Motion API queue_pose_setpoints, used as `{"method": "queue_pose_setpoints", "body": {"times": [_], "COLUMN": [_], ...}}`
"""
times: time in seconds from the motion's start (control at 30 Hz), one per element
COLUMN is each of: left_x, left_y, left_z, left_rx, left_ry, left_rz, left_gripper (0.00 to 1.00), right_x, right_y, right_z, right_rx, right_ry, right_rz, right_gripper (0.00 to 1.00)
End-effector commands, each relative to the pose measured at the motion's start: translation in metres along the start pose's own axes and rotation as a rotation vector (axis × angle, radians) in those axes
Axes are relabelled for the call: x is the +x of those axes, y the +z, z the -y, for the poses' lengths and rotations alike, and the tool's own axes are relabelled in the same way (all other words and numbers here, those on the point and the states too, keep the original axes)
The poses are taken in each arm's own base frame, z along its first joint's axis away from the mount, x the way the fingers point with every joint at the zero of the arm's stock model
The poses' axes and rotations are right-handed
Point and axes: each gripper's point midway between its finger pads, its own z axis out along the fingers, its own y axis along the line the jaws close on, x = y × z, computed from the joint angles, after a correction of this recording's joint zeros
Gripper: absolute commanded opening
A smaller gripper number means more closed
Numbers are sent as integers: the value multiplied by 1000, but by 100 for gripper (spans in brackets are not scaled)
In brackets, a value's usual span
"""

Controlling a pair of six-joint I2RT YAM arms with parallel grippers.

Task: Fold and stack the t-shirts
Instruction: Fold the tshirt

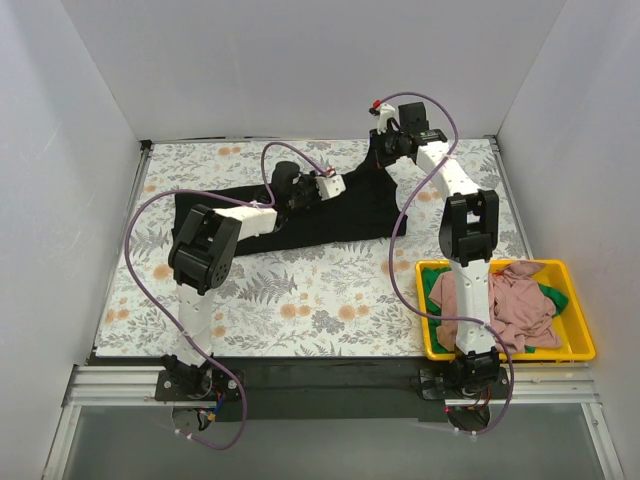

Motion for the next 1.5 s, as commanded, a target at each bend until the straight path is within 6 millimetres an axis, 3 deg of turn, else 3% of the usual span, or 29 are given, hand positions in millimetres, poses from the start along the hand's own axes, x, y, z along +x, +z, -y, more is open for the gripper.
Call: {"method": "queue_pose_setpoints", "body": {"times": [0.0, 0.27, 0.37, 0.47, 0.5, 0.57, 0.6, 0.63, 0.73, 0.77, 0.8, 0.83, 0.87, 0.9, 0.93, 0.97, 1.0, 1.13, 1.2, 1.27, 1.3, 1.4, 1.47], "left_x": [10, 24, 34, 39, 43, 49, 50, 52, 60, 63, 74, 72, 80, 82, 82, 88, 91, 111, 121, 122, 134, 144, 146], "left_y": [1, 5, 7, 5, 2, -4, -8, -12, -39, -54, -69, -79, -93, -111, -121, -135, -152, -198, -218, -225, -244, -263, -266], "left_z": [-10, -1, -1, -11, -17, -24, -43, -49, -77, -75, -84, -91, -81, -89, -87, -71, -73, -44, -29, -19, -16, 1, -2], "left_rx": [-43, -15, -28, -55, -64, -76, -117, -130, -160, -146, -158, -166, -145, -164, -145, -106, -115, -30, 27, 94, 103, 144, 124], "left_ry": [-7, -14, -31, -69, -87, -165, -197, -265, -408, -501, -552, -593, -685, -732, -779, -844, -894, -998, -1045, -1029, -1061, -1006, -946], "left_rz": [-25, -61, -98, -121, -132, -171, -185, -198, -247, -287, -316, -327, -393, -415, -430, -492, -511, -609, -666, -681, -714, -766, -760], "left_gripper": [0, 0, 9, 23, 27, 37, 39, 39, 41, 42, 42, 43, 45, 45, 45, 45, 46, 45, 41, 41, 39, 39, 39], "right_x": [-26, -10, -1, 6, 3, 2, -1, -6, -11, -6, -1, 9, 14, 22, 27, 37, 43, 80, 88, 101, 106, 120, 129], "right_y": [7, 24, 26, 24, 20, 13, 8, -2, -29, -34, -45, -49, -53, -56, -61, -66, -69, -73, -70, -64, -58, -45, -33], "right_z": [0, 4, 7, 6, 5, 9, 11, 10, 0, -2, -11, -16, -19, -21, -24, -28, -34, -58, -73, -77, -84, -76, -63], "right_rx": [27, 62, 89, 96, 104, 145, 163, 179, 184, 177, 162, 144, 140, 134, 133, 121, 109, 66, 54, 81, 79, 109, 147], "right_ry": [-57, -75, -73, -65, -69, -75, -83, -102, -134, -140, -151, -165, -166, -168, -169, -156, -149, -133, -167, -197, -217, -225, -225], "right_rz": [73, 40, 18, -2, 1, -6, -6, -10, -20, -35, -49, -83, -103, -131, -154, -198, -219, -324, -351, -400, -417, -471, -502], "right_gripper": [1, 1, 1, 32, 47, 56, 59, 59, 57, 57, 54, 54, 52, 49, 48, 47, 47, 40, 39, 37, 33, 28, 26]}}
